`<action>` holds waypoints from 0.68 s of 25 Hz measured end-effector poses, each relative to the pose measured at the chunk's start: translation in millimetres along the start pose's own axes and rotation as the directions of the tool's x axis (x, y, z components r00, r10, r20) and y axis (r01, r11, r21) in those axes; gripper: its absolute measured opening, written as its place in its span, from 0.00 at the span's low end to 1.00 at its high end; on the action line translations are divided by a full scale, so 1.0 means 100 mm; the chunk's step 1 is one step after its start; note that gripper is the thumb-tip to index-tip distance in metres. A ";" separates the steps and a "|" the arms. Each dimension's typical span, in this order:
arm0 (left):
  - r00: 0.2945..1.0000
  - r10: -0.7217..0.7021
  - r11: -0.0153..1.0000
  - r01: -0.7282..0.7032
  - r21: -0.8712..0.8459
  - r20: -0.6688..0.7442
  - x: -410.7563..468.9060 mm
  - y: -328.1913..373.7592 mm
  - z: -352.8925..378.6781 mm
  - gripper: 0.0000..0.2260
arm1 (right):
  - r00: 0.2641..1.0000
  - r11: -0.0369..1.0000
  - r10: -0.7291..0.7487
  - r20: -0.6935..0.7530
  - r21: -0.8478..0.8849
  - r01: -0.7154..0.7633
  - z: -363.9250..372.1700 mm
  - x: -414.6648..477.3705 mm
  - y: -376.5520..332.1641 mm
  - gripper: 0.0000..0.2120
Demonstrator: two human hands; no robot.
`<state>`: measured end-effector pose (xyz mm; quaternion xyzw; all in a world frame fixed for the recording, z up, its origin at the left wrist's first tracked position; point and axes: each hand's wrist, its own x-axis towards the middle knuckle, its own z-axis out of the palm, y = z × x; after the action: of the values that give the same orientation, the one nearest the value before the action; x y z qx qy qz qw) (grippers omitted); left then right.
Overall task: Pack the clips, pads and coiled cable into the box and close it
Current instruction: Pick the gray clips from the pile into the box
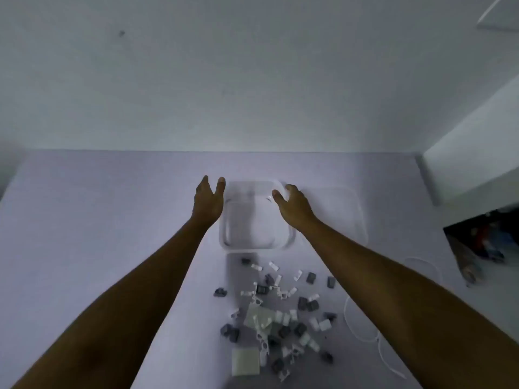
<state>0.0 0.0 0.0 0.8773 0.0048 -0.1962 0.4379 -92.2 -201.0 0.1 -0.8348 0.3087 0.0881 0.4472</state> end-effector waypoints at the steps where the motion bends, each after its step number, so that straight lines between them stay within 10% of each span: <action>1: 0.999 -0.042 0.999 0.042 -0.006 -0.003 0.00 -0.03 0.04 0.34 | 0.999 0.999 0.043 -0.019 0.011 -0.043 0.04 0.01 0.06 0.33; 17: 0.984 -0.169 0.979 0.160 -0.123 -0.061 -0.30 -0.39 -0.16 0.35 | 0.978 0.945 0.190 0.084 0.254 -0.206 0.38 -0.45 0.01 0.29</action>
<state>-29.6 41.2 -11.4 0.8530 0.1044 -0.1999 0.4708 -124.0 -151.2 -4.0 -0.7304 0.3867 0.1153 0.5511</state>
